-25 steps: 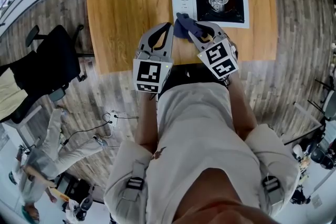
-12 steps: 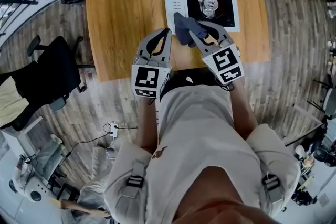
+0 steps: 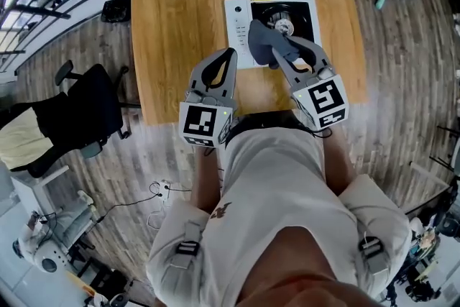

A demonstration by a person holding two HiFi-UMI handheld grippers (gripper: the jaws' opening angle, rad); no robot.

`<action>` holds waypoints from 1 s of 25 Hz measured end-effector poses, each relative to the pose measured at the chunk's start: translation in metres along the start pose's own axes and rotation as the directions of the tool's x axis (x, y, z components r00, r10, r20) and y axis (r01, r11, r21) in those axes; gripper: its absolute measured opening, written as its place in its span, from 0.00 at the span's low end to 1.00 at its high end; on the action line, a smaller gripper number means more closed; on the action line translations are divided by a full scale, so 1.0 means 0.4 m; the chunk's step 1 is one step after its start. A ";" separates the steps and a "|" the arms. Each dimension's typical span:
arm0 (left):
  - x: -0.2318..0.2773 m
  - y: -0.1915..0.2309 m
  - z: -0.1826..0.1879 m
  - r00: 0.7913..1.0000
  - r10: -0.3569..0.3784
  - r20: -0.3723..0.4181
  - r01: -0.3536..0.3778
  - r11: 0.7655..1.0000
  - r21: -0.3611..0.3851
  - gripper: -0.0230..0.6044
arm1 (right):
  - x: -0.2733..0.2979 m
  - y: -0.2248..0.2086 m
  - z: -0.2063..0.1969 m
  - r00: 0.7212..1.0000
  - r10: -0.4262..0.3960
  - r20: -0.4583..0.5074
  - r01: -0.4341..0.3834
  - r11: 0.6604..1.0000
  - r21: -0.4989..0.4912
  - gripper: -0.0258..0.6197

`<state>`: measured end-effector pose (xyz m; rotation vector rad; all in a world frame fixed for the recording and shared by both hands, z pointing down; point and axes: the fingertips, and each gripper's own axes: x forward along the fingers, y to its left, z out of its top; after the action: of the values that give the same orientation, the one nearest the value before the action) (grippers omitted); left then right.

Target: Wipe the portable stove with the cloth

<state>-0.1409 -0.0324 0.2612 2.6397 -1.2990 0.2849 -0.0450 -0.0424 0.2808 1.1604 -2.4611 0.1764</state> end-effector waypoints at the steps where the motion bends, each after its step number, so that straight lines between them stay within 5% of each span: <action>1: -0.001 -0.006 0.010 1.000 -0.004 0.004 0.004 1.000 -0.001 0.07 | -0.007 -0.005 0.008 1.000 0.000 0.011 0.000 1.000 0.002 0.21; 25: -0.004 -0.061 0.082 0.999 0.012 0.032 -0.013 0.999 0.052 0.07 | -0.074 -0.031 0.078 0.994 0.031 0.108 -0.029 0.999 -0.018 0.21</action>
<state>-0.1193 -0.0248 0.2271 2.6906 -1.3357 0.2840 -0.0283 -0.0383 0.2393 1.1548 -2.5699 0.1038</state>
